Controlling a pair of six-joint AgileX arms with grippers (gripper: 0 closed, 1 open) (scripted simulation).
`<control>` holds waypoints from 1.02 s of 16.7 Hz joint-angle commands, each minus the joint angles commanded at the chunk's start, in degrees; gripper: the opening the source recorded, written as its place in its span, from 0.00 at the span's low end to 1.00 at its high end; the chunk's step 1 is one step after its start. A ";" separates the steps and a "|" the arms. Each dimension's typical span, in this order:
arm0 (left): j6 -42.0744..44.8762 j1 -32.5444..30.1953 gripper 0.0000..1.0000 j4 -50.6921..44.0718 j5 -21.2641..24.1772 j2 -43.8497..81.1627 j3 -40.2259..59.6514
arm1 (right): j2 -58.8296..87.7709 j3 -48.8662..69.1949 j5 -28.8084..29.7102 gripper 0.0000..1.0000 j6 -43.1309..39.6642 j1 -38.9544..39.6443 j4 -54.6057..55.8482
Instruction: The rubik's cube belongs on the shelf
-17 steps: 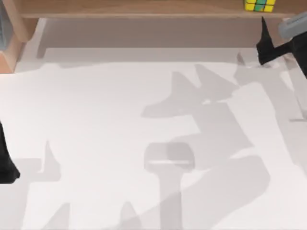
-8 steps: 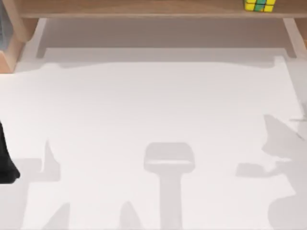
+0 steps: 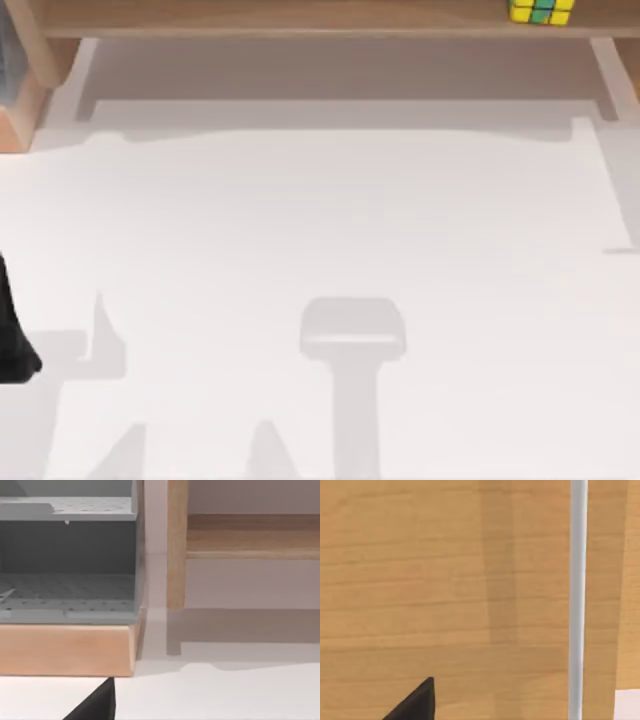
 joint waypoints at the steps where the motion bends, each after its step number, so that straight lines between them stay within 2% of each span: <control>1: 0.00 0.00 1.00 0.00 0.00 0.00 0.00 | 0.71 1.12 -0.02 1.00 -1.61 -1.49 0.14; 7: 0.00 0.00 1.00 0.00 0.00 0.00 0.00 | 1.55 2.54 0.06 1.00 -3.31 -3.10 0.28; 17: 0.00 0.00 1.00 0.00 0.00 0.00 0.00 | 2.99 7.04 3.45 1.00 -3.38 0.26 -2.87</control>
